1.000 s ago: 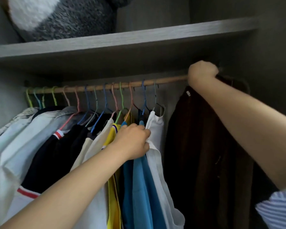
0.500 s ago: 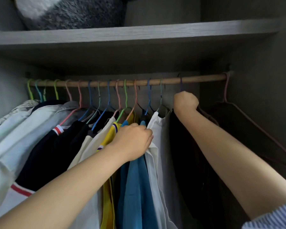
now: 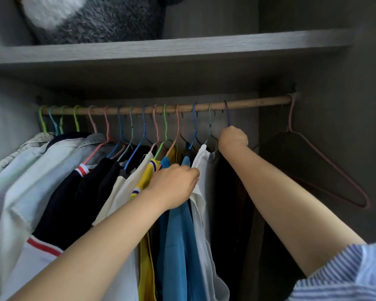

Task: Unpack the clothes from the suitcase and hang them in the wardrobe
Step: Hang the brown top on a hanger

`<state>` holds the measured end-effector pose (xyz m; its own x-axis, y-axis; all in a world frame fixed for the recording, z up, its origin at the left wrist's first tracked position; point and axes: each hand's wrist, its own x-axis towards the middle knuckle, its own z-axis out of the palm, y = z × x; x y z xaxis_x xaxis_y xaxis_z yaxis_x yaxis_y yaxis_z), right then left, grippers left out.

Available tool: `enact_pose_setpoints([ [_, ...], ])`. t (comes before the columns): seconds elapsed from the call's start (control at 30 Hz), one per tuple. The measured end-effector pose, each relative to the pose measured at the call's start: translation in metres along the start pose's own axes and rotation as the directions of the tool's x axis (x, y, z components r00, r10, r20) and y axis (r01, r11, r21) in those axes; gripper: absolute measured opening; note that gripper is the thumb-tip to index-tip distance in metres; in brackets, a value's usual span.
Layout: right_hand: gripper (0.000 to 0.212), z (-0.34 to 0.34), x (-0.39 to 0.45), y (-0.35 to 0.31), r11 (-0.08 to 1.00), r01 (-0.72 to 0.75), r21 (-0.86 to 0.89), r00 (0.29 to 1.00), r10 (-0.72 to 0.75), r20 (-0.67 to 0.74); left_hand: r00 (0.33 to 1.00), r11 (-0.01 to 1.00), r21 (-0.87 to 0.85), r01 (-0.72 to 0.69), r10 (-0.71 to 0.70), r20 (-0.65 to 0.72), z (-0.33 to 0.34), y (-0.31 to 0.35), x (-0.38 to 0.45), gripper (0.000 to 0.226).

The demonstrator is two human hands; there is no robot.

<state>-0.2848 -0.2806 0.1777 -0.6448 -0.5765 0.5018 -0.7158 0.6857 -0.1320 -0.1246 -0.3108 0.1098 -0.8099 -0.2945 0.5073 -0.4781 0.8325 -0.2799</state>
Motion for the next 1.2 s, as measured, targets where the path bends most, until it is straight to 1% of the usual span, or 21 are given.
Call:
enact_pose_setpoints([
  [0.1, 0.034, -0.005, -0.009, -0.001, 0.994, 0.023, 0.103, 0.995, -0.032, 0.090, 1.000, 0.999, -0.041, -0.016, 0.016, 0.011, 0.001, 0.001, -0.011, 0.040],
  [0.2, 0.034, -0.007, -0.024, 0.000, 0.987, 0.039, 0.157, 0.987, -0.062, 0.146, 0.997, 0.997, -0.082, -0.016, 0.010, -0.070, 0.005, -0.006, -0.024, 0.048],
  [0.27, 0.047, -0.004, -0.037, 0.002, 0.984, 0.074, 0.163, 0.987, -0.096, 0.130, 0.991, 0.998, -0.055, -0.035, 0.027, -0.132, 0.003, -0.009, -0.035, 0.057],
  [0.3, 0.055, -0.001, -0.045, 0.004, 0.982, 0.104, 0.158, 0.985, -0.124, 0.124, 0.985, 0.999, -0.018, -0.046, 0.042, -0.166, 0.003, -0.010, -0.038, 0.054],
  [0.37, 0.057, 0.005, -0.064, 0.007, 0.976, 0.163, 0.146, 0.977, -0.180, 0.114, 0.973, 0.998, 0.047, -0.038, 0.048, -0.226, -0.002, -0.012, -0.046, 0.041],
  [0.43, 0.056, 0.006, -0.084, 0.009, 0.971, 0.192, 0.142, 0.967, -0.212, 0.138, 0.982, 1.000, 0.020, -0.013, 0.016, -0.189, -0.009, -0.008, -0.051, 0.034],
  [0.47, 0.057, 0.008, -0.094, 0.010, 0.969, 0.204, 0.138, 0.963, -0.224, 0.151, 0.989, 1.000, -0.010, 0.005, -0.007, -0.146, -0.011, -0.006, -0.053, 0.036],
  [0.57, 0.058, 0.005, -0.116, 0.014, 0.953, 0.284, 0.106, 0.949, -0.295, 0.113, 0.991, 0.996, -0.013, 0.091, -0.091, -0.098, -0.019, -0.005, -0.050, 0.040],
  [0.63, 0.055, 0.002, -0.131, 0.018, 0.939, 0.335, 0.073, 0.937, -0.340, 0.078, 0.989, 0.991, 0.042, 0.129, -0.125, -0.074, -0.024, 0.001, -0.055, 0.037],
  [0.7, 0.053, -0.001, -0.147, 0.023, 0.927, 0.369, 0.064, 0.926, -0.373, 0.054, 0.984, 0.979, 0.099, 0.179, -0.179, -0.009, -0.028, 0.009, -0.068, 0.034],
  [0.77, 0.050, -0.004, -0.163, 0.029, 0.911, 0.409, 0.057, 0.913, -0.409, -0.008, 0.969, 0.965, 0.113, 0.236, -0.242, 0.042, -0.031, 0.015, -0.084, 0.033],
  [0.8, 0.047, -0.003, -0.173, 0.030, 0.894, 0.444, 0.050, 0.896, -0.443, -0.042, 0.952, 0.951, 0.119, 0.285, -0.296, 0.078, -0.033, 0.019, -0.097, 0.032],
  [0.87, 0.041, 0.001, -0.191, 0.031, 0.864, 0.498, 0.069, 0.865, -0.490, -0.106, 0.923, 0.930, 0.137, 0.341, -0.359, 0.140, -0.032, 0.022, -0.123, 0.031],
  [0.93, 0.038, 0.008, -0.210, 0.029, 0.821, 0.549, 0.157, 0.835, -0.532, -0.139, 0.862, 0.886, 0.138, 0.442, -0.462, 0.207, -0.030, 0.027, -0.157, 0.032],
  [0.97, 0.037, 0.012, -0.223, 0.025, 0.790, 0.574, 0.215, 0.818, -0.564, -0.112, 0.820, 0.855, 0.142, 0.498, -0.518, 0.245, -0.031, 0.031, -0.179, 0.033],
  [1.0, 0.037, 0.019, -0.244, 0.014, 0.750, 0.606, 0.263, 0.788, -0.611, -0.074, 0.757, 0.810, 0.157, 0.566, -0.585, 0.292, -0.033, 0.038, -0.213, 0.035],
  [1.03, 0.037, 0.023, -0.252, 0.009, 0.731, 0.620, 0.285, 0.774, -0.629, -0.068, 0.733, 0.792, 0.156, 0.590, -0.606, 0.307, -0.032, 0.040, -0.229, 0.036],
  [1.07, 0.036, 0.028, -0.266, 0.001, 0.700, 0.647, 0.302, 0.745, -0.664, -0.055, 0.695, 0.763, 0.175, 0.622, -0.641, 0.326, -0.032, 0.044, -0.252, 0.036],
  [1.13, 0.035, 0.035, -0.308, -0.028, 0.589, 0.728, 0.350, 0.638, -0.769, -0.035, 0.611, 0.684, 0.194, 0.703, -0.721, 0.326, -0.040, 0.054, -0.313, 0.033],
  [1.2, 0.034, 0.037, -0.347, -0.051, 0.488, 0.765, 0.421, 0.550, -0.834, -0.032, 0.533, 0.610, 0.205, 0.765, -0.779, 0.329, -0.055, 0.068, -0.364, 0.029],
])
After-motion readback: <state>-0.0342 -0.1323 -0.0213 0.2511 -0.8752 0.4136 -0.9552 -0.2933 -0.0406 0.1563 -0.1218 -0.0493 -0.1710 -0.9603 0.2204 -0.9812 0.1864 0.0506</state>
